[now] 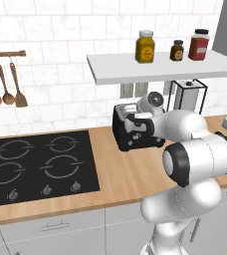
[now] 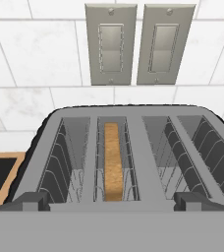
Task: Start the toaster. Once the lever pops up, take the bread to the plate on the dining counter.
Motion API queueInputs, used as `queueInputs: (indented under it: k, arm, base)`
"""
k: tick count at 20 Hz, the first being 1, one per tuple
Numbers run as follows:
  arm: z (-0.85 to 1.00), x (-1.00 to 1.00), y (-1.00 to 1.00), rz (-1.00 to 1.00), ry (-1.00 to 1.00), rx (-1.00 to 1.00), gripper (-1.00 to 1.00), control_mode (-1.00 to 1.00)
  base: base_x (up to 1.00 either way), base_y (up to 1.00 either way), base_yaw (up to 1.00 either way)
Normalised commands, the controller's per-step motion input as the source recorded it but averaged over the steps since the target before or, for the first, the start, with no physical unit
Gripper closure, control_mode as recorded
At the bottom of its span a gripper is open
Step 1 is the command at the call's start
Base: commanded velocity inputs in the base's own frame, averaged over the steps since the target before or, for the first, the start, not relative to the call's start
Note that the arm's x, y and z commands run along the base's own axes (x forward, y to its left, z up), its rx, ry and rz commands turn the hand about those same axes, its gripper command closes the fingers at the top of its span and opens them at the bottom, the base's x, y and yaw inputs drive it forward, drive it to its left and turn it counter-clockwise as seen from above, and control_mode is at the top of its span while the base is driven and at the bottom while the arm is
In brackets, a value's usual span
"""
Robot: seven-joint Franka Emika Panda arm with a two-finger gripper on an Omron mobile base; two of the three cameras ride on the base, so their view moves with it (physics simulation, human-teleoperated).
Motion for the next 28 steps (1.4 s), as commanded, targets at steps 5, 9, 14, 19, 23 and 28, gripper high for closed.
queueInputs:
  k: [5, 9, 14, 19, 23, 28]
  arm:
    - [0.0, 0.0, 0.0, 0.0, 0.0, 0.0, -1.0, -1.0]
    - [0.0, 0.0, 0.0, 0.0, 0.0, 0.0, -1.0, -1.0]
    - [0.0, 0.0, 0.0, 0.0, 0.0, 0.0, -1.0, -1.0]
    - [0.0, 0.0, 0.0, 0.0, 0.0, 0.0, -1.0, -1.0]
    - [0.0, 0.0, 0.0, 0.0, 0.0, 0.0, -1.0, -1.0]
    - [0.0, 0.0, 0.0, 0.0, 0.0, 0.0, -1.0, -1.0]
  base:
    - [0.0, 0.0, 0.0]
    - [0.0, 0.0, 0.0]
    - [0.0, 0.0, 0.0]
    - [0.0, 0.0, 0.0]
    - [0.0, 0.0, 0.0]
    - [0.0, 0.0, 0.0]
